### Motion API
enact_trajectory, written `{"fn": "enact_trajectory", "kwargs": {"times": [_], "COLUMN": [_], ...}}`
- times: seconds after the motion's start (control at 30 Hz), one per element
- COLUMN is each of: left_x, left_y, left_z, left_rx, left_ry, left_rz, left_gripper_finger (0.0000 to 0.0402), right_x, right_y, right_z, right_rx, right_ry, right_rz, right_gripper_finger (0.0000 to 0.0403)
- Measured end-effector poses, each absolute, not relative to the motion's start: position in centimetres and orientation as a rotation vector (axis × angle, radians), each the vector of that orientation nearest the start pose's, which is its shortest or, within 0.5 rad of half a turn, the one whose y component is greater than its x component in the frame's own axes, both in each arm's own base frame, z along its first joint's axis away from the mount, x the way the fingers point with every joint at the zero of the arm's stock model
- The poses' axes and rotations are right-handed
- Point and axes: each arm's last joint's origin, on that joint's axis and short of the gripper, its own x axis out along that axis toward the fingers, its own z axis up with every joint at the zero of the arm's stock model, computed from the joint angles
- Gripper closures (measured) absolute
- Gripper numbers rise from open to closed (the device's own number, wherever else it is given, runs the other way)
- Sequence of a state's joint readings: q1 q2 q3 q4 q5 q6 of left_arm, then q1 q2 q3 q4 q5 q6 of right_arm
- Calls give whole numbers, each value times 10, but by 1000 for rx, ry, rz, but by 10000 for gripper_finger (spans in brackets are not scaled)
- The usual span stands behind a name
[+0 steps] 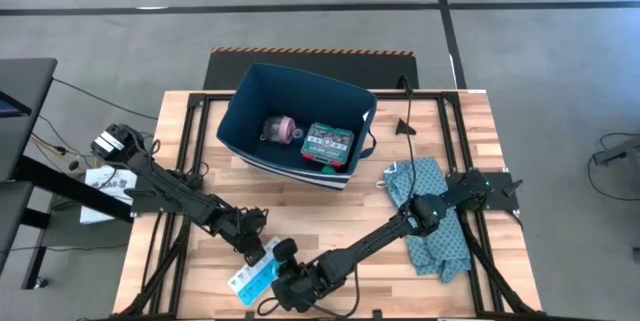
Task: Pick & place medical supplies in basket/bin
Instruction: Put the pill organizer into the laundry organizer
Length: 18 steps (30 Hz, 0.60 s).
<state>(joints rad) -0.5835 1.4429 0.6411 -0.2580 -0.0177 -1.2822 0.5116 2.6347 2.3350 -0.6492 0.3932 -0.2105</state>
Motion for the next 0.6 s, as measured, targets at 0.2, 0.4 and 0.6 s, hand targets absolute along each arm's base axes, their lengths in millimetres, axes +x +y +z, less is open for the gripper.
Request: {"fn": "enact_trajectory", "kwargs": {"times": [0.2, 0.4, 0.6], "left_x": [206, 206, 206], "left_y": [-136, -136, -136], "left_z": [146, 146, 146], "left_rx": [-804, -790, -789], "left_ry": [1163, 1164, 1164], "left_rz": [195, 187, 184], "left_gripper_finger": [280, 280, 280], "right_x": [490, 487, 486], "right_y": [263, 266, 265], "right_z": [139, 137, 135], "right_rx": [-619, -747, -793], "right_ry": [859, 860, 872], "right_rz": [201, 237, 201], "right_gripper_finger": [388, 323, 253]}}
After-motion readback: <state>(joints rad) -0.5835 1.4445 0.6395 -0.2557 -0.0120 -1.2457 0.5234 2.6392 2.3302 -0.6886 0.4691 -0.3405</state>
